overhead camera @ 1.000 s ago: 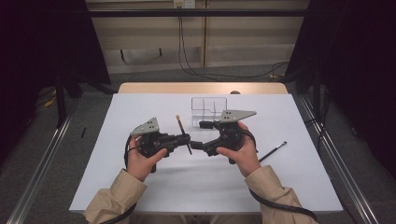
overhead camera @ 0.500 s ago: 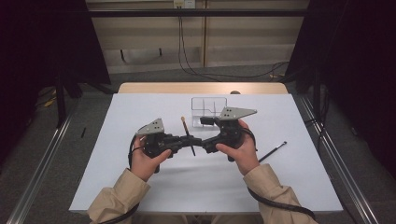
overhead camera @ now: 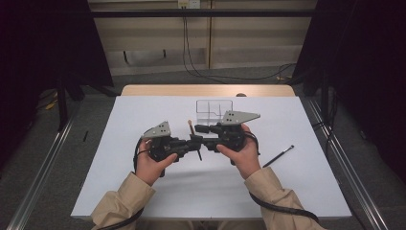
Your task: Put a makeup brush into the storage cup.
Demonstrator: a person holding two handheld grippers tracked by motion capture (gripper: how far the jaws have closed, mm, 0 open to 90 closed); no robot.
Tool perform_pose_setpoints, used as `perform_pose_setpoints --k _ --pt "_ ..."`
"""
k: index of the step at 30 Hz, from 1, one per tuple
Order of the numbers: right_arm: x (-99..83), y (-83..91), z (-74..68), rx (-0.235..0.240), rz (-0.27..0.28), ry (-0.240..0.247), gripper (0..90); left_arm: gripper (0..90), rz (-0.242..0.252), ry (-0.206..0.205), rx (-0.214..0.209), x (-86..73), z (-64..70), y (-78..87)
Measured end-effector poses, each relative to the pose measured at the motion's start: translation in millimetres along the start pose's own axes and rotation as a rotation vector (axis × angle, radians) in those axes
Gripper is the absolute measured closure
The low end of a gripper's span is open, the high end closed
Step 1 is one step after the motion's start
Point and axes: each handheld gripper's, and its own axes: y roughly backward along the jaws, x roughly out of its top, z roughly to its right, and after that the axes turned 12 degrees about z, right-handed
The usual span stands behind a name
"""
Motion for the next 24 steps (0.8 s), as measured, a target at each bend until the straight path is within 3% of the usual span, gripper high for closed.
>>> perform_pose_setpoints --k 3,11,19,24 --pt "0.9 -0.2 0.5 -0.005 -0.003 -0.002 62.9 83.5 -0.003 -0.003 -0.004 0.4 0.6 -0.4" --pt "-1.4 -1.4 -3.1 0.024 -0.011 -0.012 83.5 83.4 -0.007 -0.010 -0.004 0.1 1.6 0.0" --pt "1.1 2.5 0.0 -0.003 0.015 -0.048 84.0 78.0 0.024 0.010 -0.007 0.1 -0.1 3.9" --pt "2.0 3.5 1.1 -0.010 0.023 -0.050 84.0 63.2 0.057 0.036 -0.023 -0.3 -0.6 3.9"
